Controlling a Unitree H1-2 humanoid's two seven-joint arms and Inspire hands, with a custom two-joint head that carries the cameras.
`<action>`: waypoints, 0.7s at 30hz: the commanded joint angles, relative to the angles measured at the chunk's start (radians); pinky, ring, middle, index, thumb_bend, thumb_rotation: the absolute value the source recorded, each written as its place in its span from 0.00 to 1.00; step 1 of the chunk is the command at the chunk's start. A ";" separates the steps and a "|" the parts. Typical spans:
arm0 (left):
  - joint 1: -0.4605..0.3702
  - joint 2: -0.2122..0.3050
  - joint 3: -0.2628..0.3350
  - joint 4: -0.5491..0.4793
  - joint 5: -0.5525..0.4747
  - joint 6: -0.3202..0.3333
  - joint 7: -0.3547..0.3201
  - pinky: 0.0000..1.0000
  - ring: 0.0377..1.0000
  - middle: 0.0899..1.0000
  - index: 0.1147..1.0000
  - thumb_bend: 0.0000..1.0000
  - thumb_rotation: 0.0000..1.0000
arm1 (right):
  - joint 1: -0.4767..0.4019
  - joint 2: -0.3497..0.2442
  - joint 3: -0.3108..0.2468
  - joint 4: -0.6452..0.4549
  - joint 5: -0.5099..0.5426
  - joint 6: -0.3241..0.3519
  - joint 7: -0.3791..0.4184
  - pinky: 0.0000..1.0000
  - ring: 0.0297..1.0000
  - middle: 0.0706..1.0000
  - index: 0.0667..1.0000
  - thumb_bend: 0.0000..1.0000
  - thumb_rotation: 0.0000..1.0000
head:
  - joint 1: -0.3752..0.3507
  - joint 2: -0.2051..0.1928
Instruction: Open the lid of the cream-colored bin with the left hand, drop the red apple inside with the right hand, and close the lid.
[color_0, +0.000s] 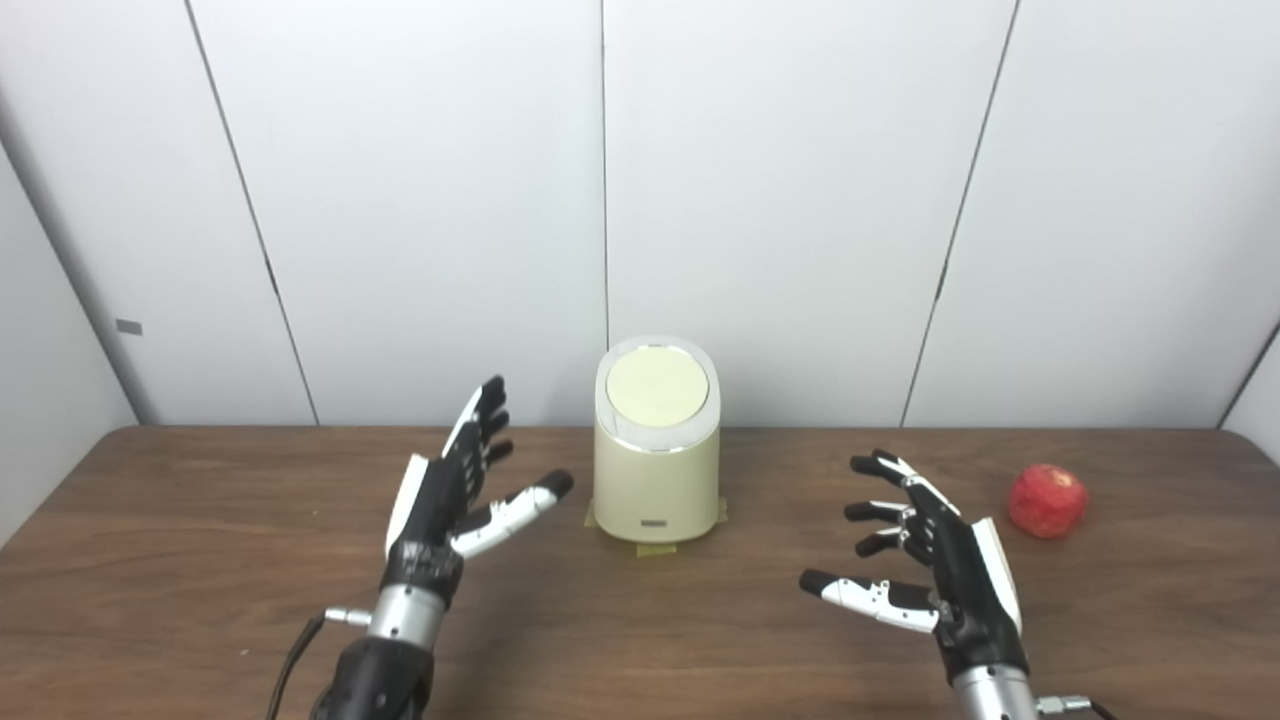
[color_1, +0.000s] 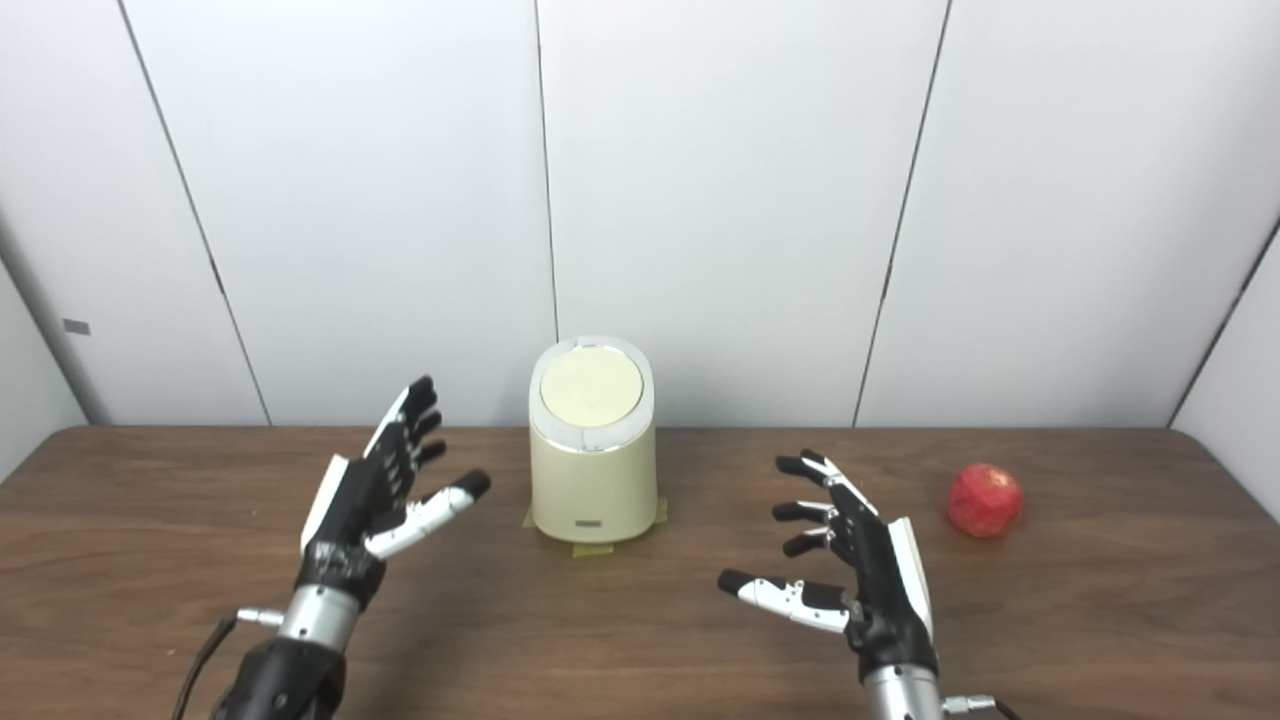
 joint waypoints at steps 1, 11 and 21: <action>-0.089 -0.010 -0.007 -0.008 0.041 0.027 0.033 0.99 0.98 0.98 1.00 0.88 0.35 | -0.036 -0.004 -0.002 -0.016 0.005 -0.050 -0.011 0.47 0.64 0.89 0.74 0.70 0.00 | -0.002 -0.002; -0.307 -0.031 -0.043 0.097 0.157 0.153 0.096 0.97 1.00 1.00 1.00 0.92 0.36 | -0.037 -0.002 -0.002 -0.014 -0.003 -0.053 -0.015 0.45 0.62 0.88 0.73 0.68 0.00 | 0.001 -0.007; -0.450 -0.006 -0.130 0.270 0.323 0.149 0.174 0.81 0.99 1.00 1.00 0.94 0.39 | -0.034 0.004 0.001 -0.018 -0.003 -0.056 -0.015 0.43 0.62 0.87 0.73 0.67 0.00 | 0.000 -0.006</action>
